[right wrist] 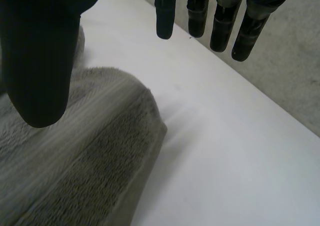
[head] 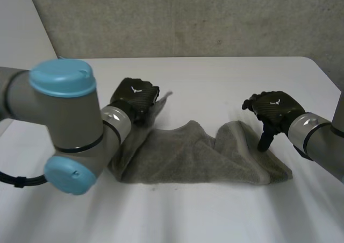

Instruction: Fold the towel.

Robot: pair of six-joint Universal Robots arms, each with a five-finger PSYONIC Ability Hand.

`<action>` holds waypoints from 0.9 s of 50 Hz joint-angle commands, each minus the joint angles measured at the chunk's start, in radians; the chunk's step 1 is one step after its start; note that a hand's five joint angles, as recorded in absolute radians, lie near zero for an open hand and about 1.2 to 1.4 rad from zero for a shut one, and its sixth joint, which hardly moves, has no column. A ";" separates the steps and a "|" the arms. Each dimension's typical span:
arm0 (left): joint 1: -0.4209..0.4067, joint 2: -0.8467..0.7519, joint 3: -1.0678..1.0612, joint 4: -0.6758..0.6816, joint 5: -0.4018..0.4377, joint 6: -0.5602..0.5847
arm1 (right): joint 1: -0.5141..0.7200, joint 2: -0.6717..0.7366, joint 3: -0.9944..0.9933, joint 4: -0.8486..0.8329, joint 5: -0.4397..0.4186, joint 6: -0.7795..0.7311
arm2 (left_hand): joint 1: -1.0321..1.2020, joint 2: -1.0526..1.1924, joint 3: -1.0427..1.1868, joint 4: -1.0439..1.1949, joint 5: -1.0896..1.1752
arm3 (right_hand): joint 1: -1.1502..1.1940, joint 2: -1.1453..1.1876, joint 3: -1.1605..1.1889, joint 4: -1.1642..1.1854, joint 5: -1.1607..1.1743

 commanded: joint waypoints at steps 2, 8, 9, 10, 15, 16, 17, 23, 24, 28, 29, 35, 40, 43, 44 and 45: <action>-0.004 0.224 -0.098 0.004 0.009 0.004 | -0.002 0.023 -0.068 0.052 -0.114 0.101 | 0.215 0.180 0.182 0.180 0.193 | -0.055 -0.065 -0.041 -0.059 -0.068; -0.002 0.406 -0.169 0.004 0.020 0.004 | -0.002 0.087 -0.174 0.112 -0.219 0.219 | 0.215 0.180 0.182 0.180 0.193 | -0.055 -0.065 -0.041 -0.059 -0.068; -0.004 0.453 -0.191 0.004 0.034 0.004 | -0.002 0.119 -0.218 0.133 -0.257 0.263 | 0.215 0.180 0.182 0.180 0.193 | -0.055 -0.065 -0.041 -0.059 -0.068; -0.004 0.454 -0.192 0.004 0.034 0.004 | 0.001 0.156 -0.269 0.153 -0.294 0.305 | 0.215 0.180 0.182 0.180 0.193 | -0.055 -0.065 -0.041 -0.059 -0.068; 0.001 0.636 -0.277 0.010 0.137 0.004 | 0.015 0.280 -0.422 0.220 -0.384 0.386 | 0.215 0.180 0.182 0.180 0.193 | -0.055 -0.065 -0.041 -0.059 -0.068; 0.002 0.677 -0.291 0.012 0.150 0.004 | 0.020 0.314 -0.459 0.236 -0.398 0.395 | 0.215 0.180 0.182 0.180 0.193 | -0.055 -0.065 -0.041 -0.059 -0.068; 0.002 0.678 -0.291 0.012 0.151 0.004 | 0.020 0.314 -0.459 0.236 -0.398 0.396 | 0.215 0.180 0.182 0.180 0.193 | -0.055 -0.065 -0.041 -0.059 -0.068; 0.005 0.779 -0.346 0.045 0.166 0.003 | 0.075 0.445 -0.594 0.254 -0.397 0.400 | 0.215 0.180 0.182 0.180 0.193 | -0.055 -0.065 -0.041 -0.059 -0.068; 0.005 0.779 -0.346 0.045 0.166 0.003 | 0.082 0.476 -0.620 0.257 -0.397 0.400 | 0.215 0.180 0.182 0.180 0.193 | -0.055 -0.065 -0.041 -0.059 -0.068; 0.031 0.820 -0.377 0.081 0.166 0.003 | 0.098 0.530 -0.653 0.273 -0.400 0.400 | 0.215 0.180 0.182 0.180 0.193 | -0.055 -0.065 -0.041 -0.059 -0.068; 0.031 0.821 -0.377 0.081 0.166 0.003 | 0.110 0.561 -0.669 0.290 -0.403 0.400 | 0.215 0.180 0.182 0.180 0.193 | -0.055 -0.065 -0.041 -0.059 -0.068; 0.123 0.833 -0.391 0.110 0.170 -0.002 | 0.133 0.610 -0.705 0.369 -0.420 0.391 | 0.215 0.180 0.182 0.180 0.193 | -0.055 -0.065 -0.041 -0.059 -0.068; 0.191 0.837 -0.397 0.150 0.189 -0.005 | 0.142 0.629 -0.708 0.379 -0.425 0.391 | 0.215 0.180 0.182 0.180 0.193 | 0.016 0.006 0.030 0.012 0.003; 0.219 0.842 -0.402 0.173 0.220 -0.022 | 0.150 0.630 -0.702 0.380 -0.432 0.389 | 0.215 0.180 0.182 0.180 0.193 | 0.056 0.045 0.069 0.051 0.042; 0.232 0.842 -0.402 0.177 0.233 -0.039 | 0.152 0.632 -0.693 0.382 -0.444 0.388 | 0.215 0.180 0.182 0.180 0.193 | 0.067 0.056 0.080 0.063 0.053; 0.232 0.842 -0.402 0.177 0.233 -0.039 | 0.152 0.632 -0.693 0.382 -0.444 0.388 | 0.215 0.180 0.182 0.180 0.193 | 0.067 0.056 0.080 0.063 0.053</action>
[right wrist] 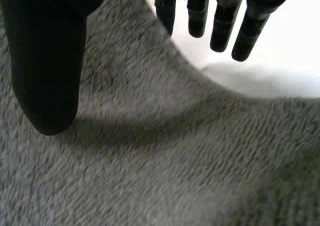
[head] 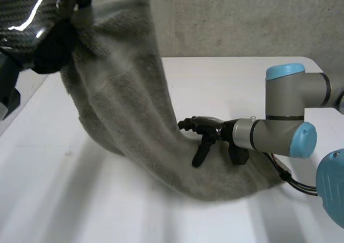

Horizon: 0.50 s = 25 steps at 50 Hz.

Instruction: Fold the towel.

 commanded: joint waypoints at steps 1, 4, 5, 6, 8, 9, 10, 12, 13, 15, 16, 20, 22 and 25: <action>0.082 0.004 -0.005 0.046 0.067 -0.050 | 0.017 0.006 0.023 0.006 -0.038 -0.005 | 0.211 0.178 0.181 0.179 0.193 | 0.163 0.152 0.176 0.159 0.150; 0.110 0.004 -0.004 0.052 0.080 -0.082 | 0.027 0.005 0.041 0.003 -0.071 -0.005 | 0.211 0.178 0.181 0.179 0.193 | 0.424 0.413 0.437 0.420 0.411; 0.122 0.004 -0.004 0.055 0.084 -0.096 | 0.027 0.005 0.041 0.003 -0.071 -0.005 | 0.211 0.178 0.181 0.179 0.193 | 0.425 0.415 0.438 0.421 0.412; 0.122 0.004 -0.004 0.055 0.084 -0.096 | 0.028 0.003 0.049 0.002 -0.081 -0.006 | 0.211 0.178 0.181 0.179 0.193 | 0.568 0.557 0.581 0.564 0.554; 0.148 0.003 0.000 0.072 0.085 -0.117 | 0.028 0.003 0.049 0.003 -0.091 -0.006 | 0.211 0.178 0.181 0.179 0.193 | 0.695 0.685 0.709 0.691 0.682; 0.148 0.003 0.000 0.072 0.085 -0.117 | 0.028 0.003 0.046 0.002 -0.095 -0.008 | 0.211 0.178 0.181 0.179 0.193 | 0.893 0.882 0.906 0.889 0.880; 0.162 0.004 0.000 0.083 0.085 -0.127 | 0.028 0.003 0.046 0.002 -0.095 -0.008 | 0.211 0.178 0.181 0.179 0.193 | 0.895 0.884 0.908 0.891 0.881; 0.173 0.003 0.001 0.098 0.085 -0.134 | 0.027 -0.006 0.027 -0.008 -0.072 -0.023 | 0.211 0.178 0.181 0.179 0.193 | 1.167 1.156 1.180 1.163 1.153; 0.183 0.003 0.001 0.112 0.085 -0.142 | 0.027 -0.006 0.027 -0.008 -0.072 -0.023 | 0.211 0.178 0.181 0.179 0.193 | 1.167 1.156 1.180 1.163 1.153; 0.190 0.003 0.001 0.126 0.085 -0.145 | 0.021 -0.029 -0.054 -0.038 -0.014 -0.029 | 0.211 0.178 0.181 0.179 0.193 | 1.167 1.156 1.180 1.163 1.153; 0.193 -0.008 0.004 0.144 0.087 -0.150 | 0.021 -0.029 -0.054 -0.038 -0.014 -0.029 | 0.211 0.178 0.181 0.179 0.193 | 1.167 1.156 1.180 1.163 1.153; 0.200 -0.031 0.021 0.186 0.097 -0.153 | -0.024 -0.135 -0.186 -0.171 0.211 -0.029 | 0.211 0.178 0.181 0.179 0.193 | 1.167 1.156 1.180 1.163 1.153; 0.200 -0.062 0.041 0.218 0.104 -0.156 | -0.042 -0.196 -0.201 -0.258 0.287 -0.025 | 0.211 0.178 0.181 0.179 0.193 | 1.167 1.156 1.180 1.163 1.153; 0.200 -0.143 0.107 0.289 0.091 -0.163 | -0.053 -0.328 -0.151 -0.480 0.394 -0.029 | 0.211 0.178 0.181 0.179 0.193 | 1.167 1.156 1.180 1.163 1.153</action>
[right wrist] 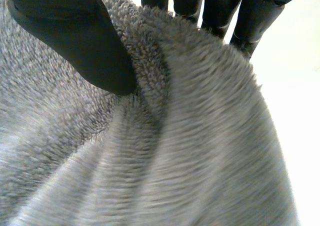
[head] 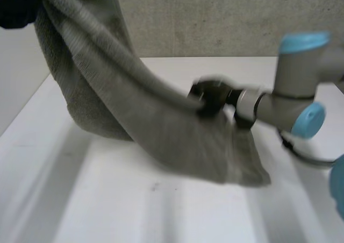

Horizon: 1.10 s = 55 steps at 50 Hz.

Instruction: Fold the towel.

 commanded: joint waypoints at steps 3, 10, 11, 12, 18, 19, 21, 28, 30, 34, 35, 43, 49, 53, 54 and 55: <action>0.002 -0.197 0.162 0.164 -0.011 -0.030 | -0.050 -0.355 0.121 -0.563 0.290 0.005 | 0.207 0.178 0.180 0.179 0.193 | 0.423 0.223 0.218 0.207 0.253; 0.002 -0.372 0.233 0.279 -0.022 -0.145 | -0.035 -0.486 0.380 -0.681 0.272 -0.021 | 0.207 0.178 0.180 0.179 0.193 | 0.423 0.223 0.218 0.207 0.253; 0.003 -0.415 0.233 0.312 -0.023 -0.176 | -0.027 -0.485 0.423 -0.668 0.270 -0.044 | 0.207 0.178 0.180 0.179 0.193 | 0.423 0.223 0.218 0.207 0.253; 0.005 -0.456 0.229 0.345 -0.026 -0.203 | -0.027 -0.485 0.424 -0.668 0.270 -0.044 | 0.207 0.178 0.180 0.179 0.193 | 0.423 0.223 0.218 0.207 0.253; 0.005 -0.635 0.192 0.380 -0.019 -0.240 | -0.004 -0.442 0.562 -0.515 0.263 -0.251 | 0.207 0.178 0.180 0.179 0.193 | 0.423 0.223 0.218 0.207 0.253; 0.005 -0.636 0.192 0.380 -0.019 -0.240 | 0.004 -0.395 0.572 -0.478 0.273 -0.314 | 0.207 0.178 0.180 0.179 0.193 | 0.423 0.223 0.218 0.207 0.253; 0.006 -0.712 0.172 0.376 -0.010 -0.233 | 0.007 -0.367 0.589 -0.460 0.276 -0.347 | 0.207 0.178 0.180 0.179 0.193 | 0.423 0.223 0.218 0.207 0.253; 0.008 -0.824 0.105 0.357 -0.005 -0.228 | 0.016 -0.213 0.629 -0.348 0.279 -0.434 | 0.207 0.178 0.180 0.179 0.193 | 0.423 0.223 0.218 0.207 0.253; 0.009 -0.838 0.086 0.340 -0.005 -0.228 | 0.021 -0.183 0.623 -0.309 0.283 -0.437 | 0.207 0.178 0.180 0.179 0.193 | 0.423 0.223 0.218 0.207 0.253; 0.017 -0.837 0.049 0.273 -0.005 -0.204 | 0.022 -0.190 0.625 -0.282 0.283 -0.425 | 0.207 0.178 0.180 0.179 0.193 | 0.053 -0.148 -0.152 -0.163 -0.117; 0.017 -0.837 0.049 0.273 -0.005 -0.204 | 0.022 -0.204 0.629 -0.282 0.283 -0.420 | 0.207 0.178 0.180 0.179 0.193 | -0.036 -0.236 -0.241 -0.252 -0.206; 0.034 -0.799 0.019 0.106 -0.005 -0.006 | 0.022 -0.275 0.681 -0.280 0.276 -0.390 | -0.491 -0.520 -0.518 -0.519 -0.506 | -0.342 -0.542 -0.547 -0.558 -0.512; 0.042 -0.713 -0.004 0.012 -0.005 0.131 | 0.016 -0.298 0.720 -0.285 0.267 -0.380 | -0.655 -0.684 -0.683 -0.683 -0.670 | -0.424 -0.625 -0.629 -0.640 -0.595; 0.025 -0.627 -0.017 0.003 -0.010 0.146 | 0.010 -0.296 0.732 -0.289 0.266 -0.379 | -0.655 -0.684 -0.683 -0.684 -0.670 | -0.445 -0.645 -0.650 -0.661 -0.615; 0.025 -0.627 -0.017 0.003 -0.010 0.146 | 0.010 -0.295 0.738 -0.291 0.266 -0.380 | -0.655 -0.684 -0.683 -0.684 -0.670 | -0.448 -0.648 -0.653 -0.664 -0.618; 0.019 -0.598 -0.015 0.000 -0.010 0.143 | 0.008 -0.293 0.743 -0.291 0.266 -0.380 | -0.652 -0.682 -0.680 -0.681 -0.667 | -0.451 -0.651 -0.656 -0.667 -0.621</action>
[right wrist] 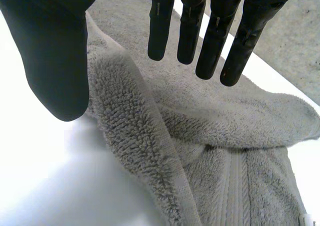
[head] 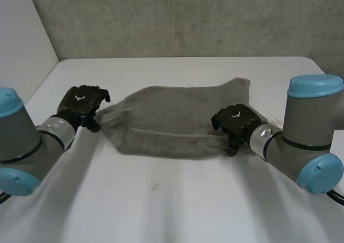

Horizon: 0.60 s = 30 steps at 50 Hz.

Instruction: Fold the towel.

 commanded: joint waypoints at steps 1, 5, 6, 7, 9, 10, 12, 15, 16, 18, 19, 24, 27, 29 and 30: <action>-0.034 0.152 -0.012 -0.025 -0.004 0.033 | -0.008 0.001 0.031 -0.007 -0.005 0.000 | 0.030 0.036 0.036 0.037 0.038 | 0.060 0.000 0.010 0.010 0.008; -0.082 0.172 0.002 -0.025 -0.010 0.039 | -0.008 0.004 0.045 -0.008 -0.005 0.000 | 0.036 0.042 0.042 0.043 0.044 | 0.054 -0.006 0.004 0.004 0.002; -0.111 0.171 0.010 -0.026 -0.013 0.044 | -0.008 0.004 0.050 -0.010 -0.005 0.000 | 0.045 0.051 0.050 0.052 0.052 | 0.054 -0.006 0.004 0.004 0.002; -0.137 0.169 0.019 -0.028 -0.015 0.045 | -0.008 0.004 0.050 -0.010 -0.005 0.000 | 0.068 0.074 0.074 0.075 0.076 | 0.054 -0.006 0.004 0.004 0.002; -0.161 0.157 0.034 -0.031 -0.016 0.046 | -0.008 0.003 0.054 -0.010 -0.003 0.000 | 0.080 0.086 0.086 0.087 0.088 | 0.054 -0.006 0.004 0.004 0.002; -0.161 0.157 0.035 -0.031 -0.016 0.046 | -0.008 0.003 0.059 -0.010 -0.003 0.000 | 0.080 0.086 0.086 0.087 0.088 | 0.051 -0.009 0.001 0.001 -0.001; -0.207 0.088 0.077 -0.069 -0.038 0.046 | -0.008 0.003 0.062 -0.010 -0.003 0.000 | 0.092 0.098 0.097 0.099 0.099 | 0.051 -0.009 0.001 0.001 -0.001; -0.262 0.001 0.149 -0.142 -0.108 0.052 | -0.008 0.003 0.071 -0.013 -0.003 0.000 | 0.104 0.110 0.109 0.110 0.111 | 0.051 -0.009 0.001 0.001 -0.001; -0.263 0.001 0.150 -0.143 -0.109 0.052 | -0.008 0.003 0.076 -0.016 -0.003 0.000 | 0.104 0.110 0.109 0.110 0.111 | 0.048 -0.012 -0.002 -0.002 -0.004; -0.276 -0.038 0.182 -0.180 -0.147 0.062 | -0.008 0.003 0.080 -0.018 -0.003 0.000 | 0.098 0.104 0.103 0.105 0.105 | 0.048 -0.012 -0.002 -0.002 -0.004; -0.286 -0.077 0.209 -0.221 -0.188 0.082 | -0.008 0.004 0.085 -0.021 -0.002 -0.001 | 0.092 0.098 0.097 0.099 0.100 | 0.048 -0.012 -0.002 -0.002 -0.004; -0.316 -0.150 0.254 -0.318 -0.299 0.153 | -0.010 0.009 0.087 -0.021 0.001 -0.003 | 0.075 0.080 0.080 0.081 0.082 | 0.033 -0.027 -0.017 -0.016 -0.019; -0.339 -0.153 0.249 -0.325 -0.334 0.153 | -0.010 0.009 0.088 -0.021 0.001 -0.003 | 0.036 0.042 0.042 0.043 0.044 | 0.030 -0.030 -0.020 -0.019 -0.022; -0.341 -0.147 0.240 -0.325 -0.337 0.153 | -0.010 0.009 0.088 -0.021 0.001 -0.003 | 0.028 0.033 0.033 0.034 0.035 | 0.027 -0.032 -0.023 -0.022 -0.025; -0.344 -0.148 0.234 -0.325 -0.337 0.151 | -0.010 0.009 0.088 -0.021 0.001 -0.003 | 0.013 0.019 0.018 0.020 0.020 | 0.027 -0.032 -0.023 -0.022 -0.025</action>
